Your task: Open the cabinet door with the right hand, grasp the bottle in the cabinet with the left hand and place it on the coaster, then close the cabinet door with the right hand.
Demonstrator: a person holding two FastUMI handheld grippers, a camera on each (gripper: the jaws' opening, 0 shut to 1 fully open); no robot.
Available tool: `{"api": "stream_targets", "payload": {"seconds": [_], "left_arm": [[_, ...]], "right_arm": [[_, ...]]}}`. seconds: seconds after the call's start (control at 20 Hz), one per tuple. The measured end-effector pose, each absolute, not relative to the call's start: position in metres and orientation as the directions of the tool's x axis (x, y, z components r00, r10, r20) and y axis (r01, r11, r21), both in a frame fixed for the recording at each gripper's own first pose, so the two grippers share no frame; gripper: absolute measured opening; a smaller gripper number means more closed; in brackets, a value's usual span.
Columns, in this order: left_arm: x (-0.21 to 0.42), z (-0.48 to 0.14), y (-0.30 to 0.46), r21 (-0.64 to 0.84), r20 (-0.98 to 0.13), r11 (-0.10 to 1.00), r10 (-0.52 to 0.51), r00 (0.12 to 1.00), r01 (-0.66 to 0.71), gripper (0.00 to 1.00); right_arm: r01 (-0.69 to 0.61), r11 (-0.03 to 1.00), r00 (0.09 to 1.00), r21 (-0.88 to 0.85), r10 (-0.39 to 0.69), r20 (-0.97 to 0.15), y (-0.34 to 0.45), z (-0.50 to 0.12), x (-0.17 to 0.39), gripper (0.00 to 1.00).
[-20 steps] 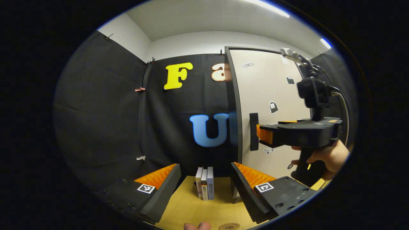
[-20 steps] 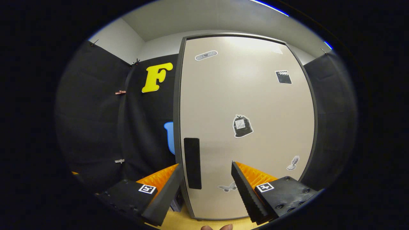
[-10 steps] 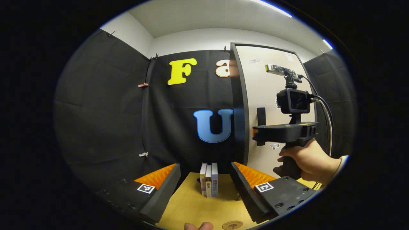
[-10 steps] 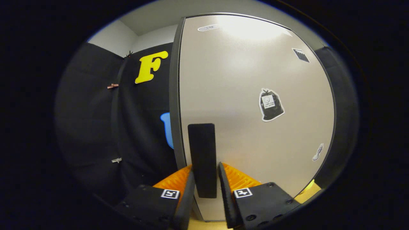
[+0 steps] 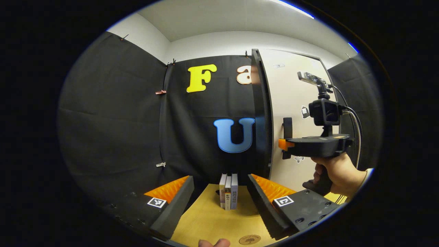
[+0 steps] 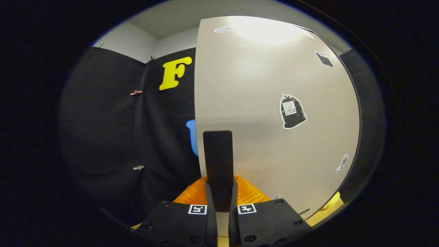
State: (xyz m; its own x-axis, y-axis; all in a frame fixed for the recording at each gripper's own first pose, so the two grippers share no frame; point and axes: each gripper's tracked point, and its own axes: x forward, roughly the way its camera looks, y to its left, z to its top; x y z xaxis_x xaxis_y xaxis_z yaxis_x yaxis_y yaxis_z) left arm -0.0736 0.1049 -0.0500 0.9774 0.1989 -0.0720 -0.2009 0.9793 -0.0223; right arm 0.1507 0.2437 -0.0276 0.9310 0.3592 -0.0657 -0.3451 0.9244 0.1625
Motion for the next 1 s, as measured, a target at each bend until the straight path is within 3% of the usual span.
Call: {"api": "stream_targets", "payload": {"seconds": [0.2, 0.6, 1.0], "left_arm": [[-0.084, -0.041, 0.091, -0.04, -0.069, 0.977, 0.207, 0.976, -0.21, 0.98], [-0.092, -0.019, 0.064, -0.071, -0.031, 0.974, 0.212, 0.977, -0.214, 0.98], [-0.073, -0.019, 0.018, -0.102, -0.047, 0.985, 0.132, 0.99, -0.136, 0.98]], "right_arm": [[-0.405, 0.897, 0.905, 0.176, 0.42, -0.061, 0.241, -0.013, 0.109, 0.17], [-0.44, 0.872, 0.879, 0.215, 0.468, -0.097, 0.214, -0.01, 0.085, 0.17], [-0.408, 0.897, 0.897, 0.173, 0.429, -0.109, 0.173, -0.004, 0.06, 0.17]]}}
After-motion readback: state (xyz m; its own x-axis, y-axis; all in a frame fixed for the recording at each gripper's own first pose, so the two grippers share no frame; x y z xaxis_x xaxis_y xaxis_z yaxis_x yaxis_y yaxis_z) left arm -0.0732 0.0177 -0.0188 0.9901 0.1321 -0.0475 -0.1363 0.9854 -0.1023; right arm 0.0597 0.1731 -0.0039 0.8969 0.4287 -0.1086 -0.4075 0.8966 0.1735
